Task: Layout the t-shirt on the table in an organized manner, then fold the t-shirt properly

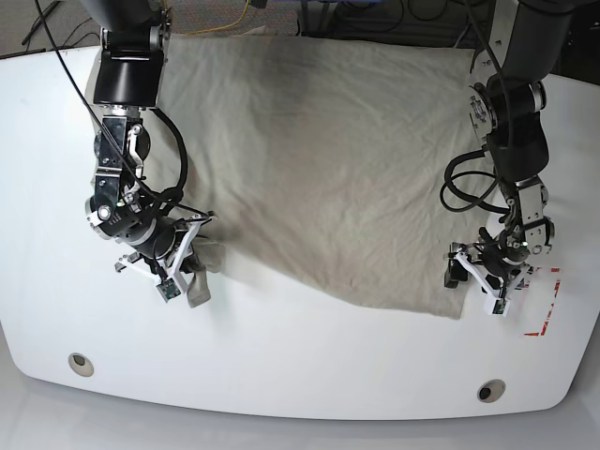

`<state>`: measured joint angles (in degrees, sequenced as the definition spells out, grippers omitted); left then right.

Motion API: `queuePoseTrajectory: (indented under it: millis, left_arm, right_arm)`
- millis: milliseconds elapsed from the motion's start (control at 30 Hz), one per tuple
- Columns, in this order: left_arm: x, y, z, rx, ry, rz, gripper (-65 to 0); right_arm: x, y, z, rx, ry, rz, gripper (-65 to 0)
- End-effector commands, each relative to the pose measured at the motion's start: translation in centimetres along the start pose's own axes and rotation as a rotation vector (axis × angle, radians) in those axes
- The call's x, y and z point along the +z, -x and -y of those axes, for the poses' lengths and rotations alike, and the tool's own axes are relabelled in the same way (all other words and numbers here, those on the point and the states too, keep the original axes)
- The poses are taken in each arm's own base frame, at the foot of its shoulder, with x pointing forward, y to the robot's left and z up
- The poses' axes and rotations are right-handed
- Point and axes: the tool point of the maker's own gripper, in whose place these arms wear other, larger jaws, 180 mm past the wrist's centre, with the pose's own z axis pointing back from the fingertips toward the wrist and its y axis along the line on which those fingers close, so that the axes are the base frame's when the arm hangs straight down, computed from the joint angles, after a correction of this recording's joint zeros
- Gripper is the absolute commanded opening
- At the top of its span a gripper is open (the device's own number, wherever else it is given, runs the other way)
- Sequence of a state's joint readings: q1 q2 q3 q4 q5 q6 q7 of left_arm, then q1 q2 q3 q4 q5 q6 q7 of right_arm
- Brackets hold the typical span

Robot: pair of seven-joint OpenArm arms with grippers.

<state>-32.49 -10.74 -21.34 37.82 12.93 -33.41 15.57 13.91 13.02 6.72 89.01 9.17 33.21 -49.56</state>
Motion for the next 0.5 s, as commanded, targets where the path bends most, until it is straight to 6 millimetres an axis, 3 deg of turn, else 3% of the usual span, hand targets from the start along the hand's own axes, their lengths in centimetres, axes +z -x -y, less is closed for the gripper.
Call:
queuePoseTrajectory:
  millis: [0, 333, 467]
  left_arm:
    - [-0.1, -2.8, -0.5, 0.013, 0.003, 0.073, -19.5]
    - [-0.8, -1.7, 0.5, 0.041, 0.031, 0.04, -19.5]
    - [-0.9, -1.6, 0.7, 0.043, 0.035, 0.037, -19.9]
  right_arm:
    - [1.0, -2.7, 0.9, 0.027, 0.028, 0.079, -65.0]
    - [1.6, -2.3, 0.3, 0.039, 0.029, 0.082, -65.0]
    - [2.6, -1.8, 1.5, 0.016, 0.067, 0.075, -65.0]
